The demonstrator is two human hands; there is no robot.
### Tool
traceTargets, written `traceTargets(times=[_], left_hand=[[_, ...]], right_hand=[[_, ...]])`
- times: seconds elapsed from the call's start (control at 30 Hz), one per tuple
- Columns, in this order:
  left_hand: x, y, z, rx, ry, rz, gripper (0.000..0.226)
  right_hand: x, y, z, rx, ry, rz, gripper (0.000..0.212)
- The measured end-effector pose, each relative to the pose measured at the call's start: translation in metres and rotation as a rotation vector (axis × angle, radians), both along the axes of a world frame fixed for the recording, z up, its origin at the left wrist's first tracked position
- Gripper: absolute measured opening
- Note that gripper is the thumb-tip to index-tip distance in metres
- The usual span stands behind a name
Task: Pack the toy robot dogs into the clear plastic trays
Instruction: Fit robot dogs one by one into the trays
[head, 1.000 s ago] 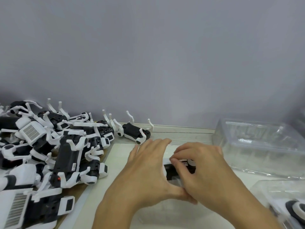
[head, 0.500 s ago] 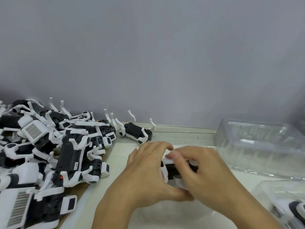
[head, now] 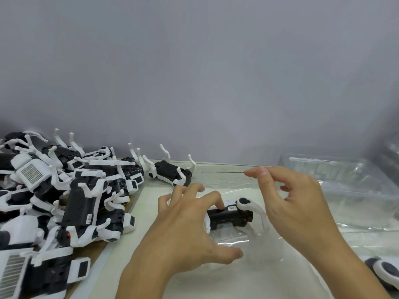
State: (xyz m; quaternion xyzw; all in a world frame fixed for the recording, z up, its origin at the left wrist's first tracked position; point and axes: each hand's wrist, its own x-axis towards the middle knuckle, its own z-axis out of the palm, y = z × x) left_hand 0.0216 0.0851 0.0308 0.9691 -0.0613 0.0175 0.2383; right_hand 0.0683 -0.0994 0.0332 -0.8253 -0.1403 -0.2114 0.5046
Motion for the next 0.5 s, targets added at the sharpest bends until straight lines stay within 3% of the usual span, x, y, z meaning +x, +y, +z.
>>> traceTargets(times=[0.27,0.5], left_hand=[[0.0055,-0.0034,0.0078,0.104,-0.418,0.034,0.073],[0.0065,-0.0037,0.0095,0.091,-0.529,0.077,0.070]], right_hand=[[0.0041,-0.0030,0.0015,0.103,0.037,-0.093,0.022],[0.0002,0.0000,0.0039,0.171,0.093,-0.021,0.029]])
